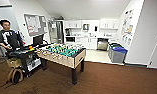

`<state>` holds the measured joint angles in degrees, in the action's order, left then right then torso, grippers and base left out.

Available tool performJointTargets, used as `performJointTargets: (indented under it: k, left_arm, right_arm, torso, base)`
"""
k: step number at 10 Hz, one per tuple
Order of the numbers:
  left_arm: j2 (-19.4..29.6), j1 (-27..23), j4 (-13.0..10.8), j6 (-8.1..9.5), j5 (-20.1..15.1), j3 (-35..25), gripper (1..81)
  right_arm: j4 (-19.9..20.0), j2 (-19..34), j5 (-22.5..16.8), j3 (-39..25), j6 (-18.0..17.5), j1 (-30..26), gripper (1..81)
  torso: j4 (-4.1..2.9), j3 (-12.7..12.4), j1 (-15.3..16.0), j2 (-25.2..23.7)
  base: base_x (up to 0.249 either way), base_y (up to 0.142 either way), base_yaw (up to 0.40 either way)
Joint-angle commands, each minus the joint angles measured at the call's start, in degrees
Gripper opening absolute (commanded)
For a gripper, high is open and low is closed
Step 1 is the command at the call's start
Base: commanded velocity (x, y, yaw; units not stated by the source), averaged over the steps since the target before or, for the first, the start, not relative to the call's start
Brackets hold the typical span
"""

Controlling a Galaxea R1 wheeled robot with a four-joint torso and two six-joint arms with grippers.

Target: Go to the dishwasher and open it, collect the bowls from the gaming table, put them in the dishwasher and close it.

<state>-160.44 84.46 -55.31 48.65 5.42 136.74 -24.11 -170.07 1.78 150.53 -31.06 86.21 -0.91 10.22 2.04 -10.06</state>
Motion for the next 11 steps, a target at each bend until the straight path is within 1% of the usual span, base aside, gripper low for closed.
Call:
performJointTargets:
  k: [1, 4, 6, 11]
  left_arm:
    - [0.8, -3.1, -0.7, -0.14, -1.4, -0.5, 1.0]
    - [0.8, -3.1, -0.7, -0.05, -1.5, -0.5, 1.0]
    - [0.7, -3.1, -0.7, -0.14, -1.4, -0.5, 1.0]
    - [0.8, -3.1, -0.6, -0.05, -1.4, -0.5, 1.0]
  right_arm:
    - [-0.7, -1.4, -0.5, -1.6, -0.1, -3.2, 1.0]
    - [-0.7, -1.5, -0.5, -1.6, -0.1, -3.2, 1.0]
    - [-0.7, -1.5, -0.5, -1.6, 0.0, -3.0, 1.0]
    - [-0.8, -1.4, -0.5, -1.6, 0.0, -3.0, 1.0]
  torso:
    - [0.00, 0.0, 0.0, 0.0]
    - [0.00, 0.0, 0.0, 0.0]
    - [0.00, 0.0, 0.0, 0.0]
    - [0.00, 0.0, 0.0, 0.0]
  base:
    - [0.114, -0.106, 0.000]
    - [0.114, -0.105, 0.000]
    - [0.114, -0.068, 0.000]
    - [0.114, 0.000, 0.000]
